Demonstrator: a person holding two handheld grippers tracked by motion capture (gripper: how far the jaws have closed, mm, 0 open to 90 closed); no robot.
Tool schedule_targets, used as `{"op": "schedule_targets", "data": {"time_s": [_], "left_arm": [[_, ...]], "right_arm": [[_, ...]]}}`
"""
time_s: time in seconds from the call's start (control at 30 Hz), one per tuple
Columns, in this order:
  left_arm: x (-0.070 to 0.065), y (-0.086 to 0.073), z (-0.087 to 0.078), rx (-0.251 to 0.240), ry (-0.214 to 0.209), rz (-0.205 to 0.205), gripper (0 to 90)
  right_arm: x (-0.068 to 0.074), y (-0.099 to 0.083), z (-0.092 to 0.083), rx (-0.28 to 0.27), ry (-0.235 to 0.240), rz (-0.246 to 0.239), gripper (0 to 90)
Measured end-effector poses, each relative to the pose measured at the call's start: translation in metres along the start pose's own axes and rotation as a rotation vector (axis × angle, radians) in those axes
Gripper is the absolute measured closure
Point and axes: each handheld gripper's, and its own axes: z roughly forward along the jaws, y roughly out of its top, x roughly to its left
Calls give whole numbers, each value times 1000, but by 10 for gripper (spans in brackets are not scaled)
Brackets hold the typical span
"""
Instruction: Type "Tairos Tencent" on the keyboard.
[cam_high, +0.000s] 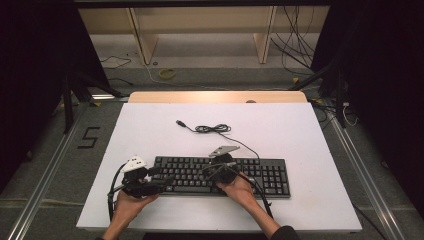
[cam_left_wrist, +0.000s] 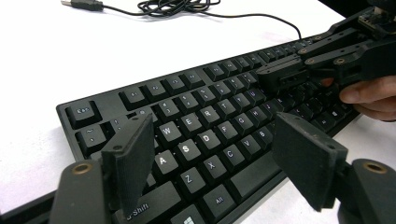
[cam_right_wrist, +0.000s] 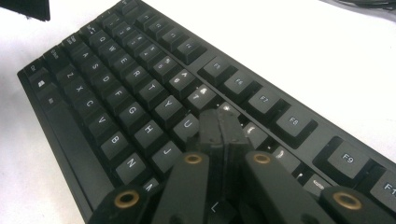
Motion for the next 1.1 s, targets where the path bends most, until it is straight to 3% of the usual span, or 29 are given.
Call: {"op": "schedule_targets", "data": {"time_s": [0.17, 0.37, 0.8, 1.1], "left_arm": [[2, 0, 0, 1, 7, -4, 297], [1, 1, 1, 1, 12, -6, 297], [-1, 4, 9, 14, 10, 10, 308], [-2, 7, 14, 18, 0, 2, 325]], "right_arm": [[-2, 1, -7, -44, 17, 23, 887], [-3, 0, -20, -97, 41, 32, 784], [-2, -10, -40, -132, 97, 35, 509], [-1, -17, -51, -152, 100, 38, 424]]}}
